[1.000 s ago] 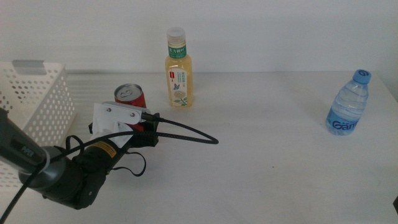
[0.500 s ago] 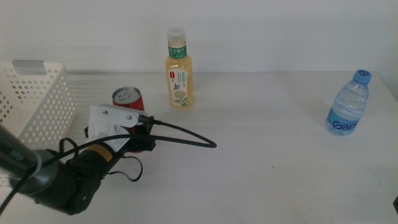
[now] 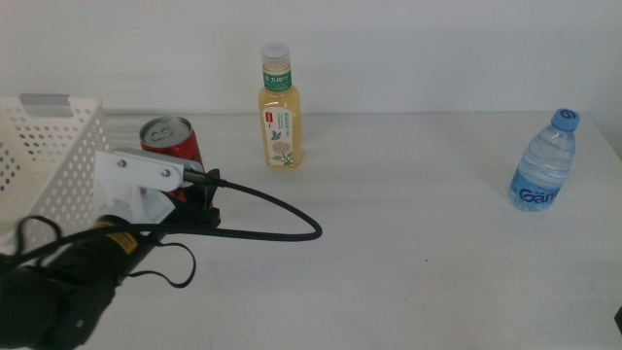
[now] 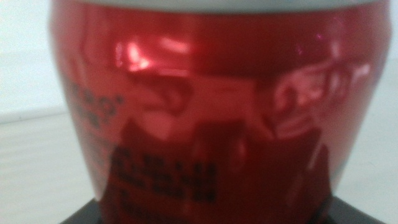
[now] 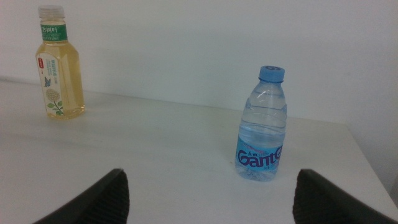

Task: Use arms to grab the bottles and put them into the dustbin to the left of the table.

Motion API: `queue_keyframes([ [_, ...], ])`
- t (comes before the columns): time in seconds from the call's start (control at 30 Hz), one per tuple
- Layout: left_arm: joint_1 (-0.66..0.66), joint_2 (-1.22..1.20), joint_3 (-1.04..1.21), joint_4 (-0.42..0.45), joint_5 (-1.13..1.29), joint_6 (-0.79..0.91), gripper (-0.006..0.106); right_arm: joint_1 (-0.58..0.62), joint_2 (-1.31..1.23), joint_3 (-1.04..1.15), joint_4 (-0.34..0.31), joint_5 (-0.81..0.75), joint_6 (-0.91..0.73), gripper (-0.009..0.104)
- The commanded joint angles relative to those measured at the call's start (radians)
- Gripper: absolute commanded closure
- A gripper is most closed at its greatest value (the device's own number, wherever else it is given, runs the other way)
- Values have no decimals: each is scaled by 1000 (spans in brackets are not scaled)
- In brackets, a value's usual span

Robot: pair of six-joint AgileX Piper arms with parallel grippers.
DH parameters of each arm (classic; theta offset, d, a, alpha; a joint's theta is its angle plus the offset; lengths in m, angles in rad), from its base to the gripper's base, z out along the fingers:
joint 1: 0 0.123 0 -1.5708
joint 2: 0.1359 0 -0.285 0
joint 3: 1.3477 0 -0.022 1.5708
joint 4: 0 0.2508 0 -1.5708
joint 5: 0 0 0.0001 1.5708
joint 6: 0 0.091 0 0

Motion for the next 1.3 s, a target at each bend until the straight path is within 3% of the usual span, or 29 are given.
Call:
queue_keyframes([
  [0.0,-2,-114,-16,3,1,-6,105,-5,-28,-8,-5,-75,-11,24],
  [0.2,-2,-288,-18,3,208,-6,105,-5,-28,-8,-5,-75,-11,24],
  [0.63,-2,-614,-162,-11,939,-43,105,-5,-28,-8,-5,-75,-11,24],
  [1.07,-2,-629,-428,-5,1560,-43,105,-5,-28,-8,-5,-75,-11,24],
  [1.27,-1,-628,-470,-64,1709,-44,105,-5,-28,-8,-5,-75,-11,24],
])
